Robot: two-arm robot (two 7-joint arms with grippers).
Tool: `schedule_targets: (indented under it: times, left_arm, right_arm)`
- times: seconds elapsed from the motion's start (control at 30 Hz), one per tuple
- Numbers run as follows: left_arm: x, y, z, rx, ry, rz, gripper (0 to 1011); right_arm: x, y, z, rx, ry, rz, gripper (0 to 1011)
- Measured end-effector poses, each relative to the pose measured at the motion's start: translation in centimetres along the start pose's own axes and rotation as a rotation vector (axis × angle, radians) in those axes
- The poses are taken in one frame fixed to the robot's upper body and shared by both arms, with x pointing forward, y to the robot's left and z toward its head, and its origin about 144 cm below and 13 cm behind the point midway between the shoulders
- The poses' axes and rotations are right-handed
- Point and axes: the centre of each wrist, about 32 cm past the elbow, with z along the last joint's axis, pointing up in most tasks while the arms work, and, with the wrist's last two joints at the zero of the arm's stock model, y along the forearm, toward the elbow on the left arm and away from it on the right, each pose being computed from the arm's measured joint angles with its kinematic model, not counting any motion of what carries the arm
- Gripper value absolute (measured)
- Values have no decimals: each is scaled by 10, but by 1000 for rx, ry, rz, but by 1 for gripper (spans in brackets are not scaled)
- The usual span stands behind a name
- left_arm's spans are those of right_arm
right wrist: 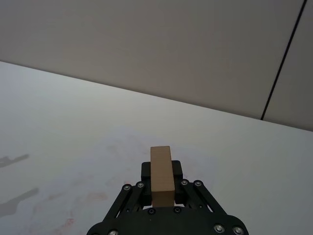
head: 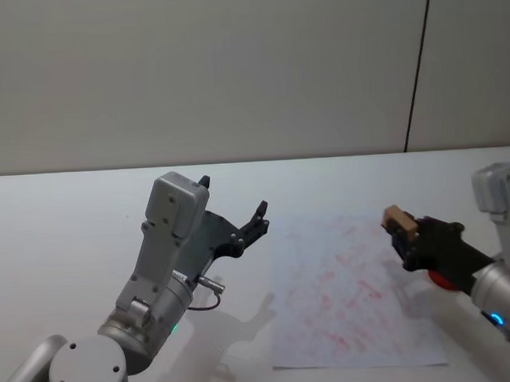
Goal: Use the one hand to pick up the stamp and affix it onto the A4 paper.
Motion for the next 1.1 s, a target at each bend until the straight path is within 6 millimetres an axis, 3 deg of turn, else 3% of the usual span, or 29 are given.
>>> schedule_targets:
  times: [0.57,1.1]
  left_arm:
    - [0,0,0,0,0,0,993]
    - [0,0,0,0,0,0,993]
  right_arm:
    - [25,-29,-19,-71,9,-83,220]
    - [35,-37,-30,-80,28,-118,220]
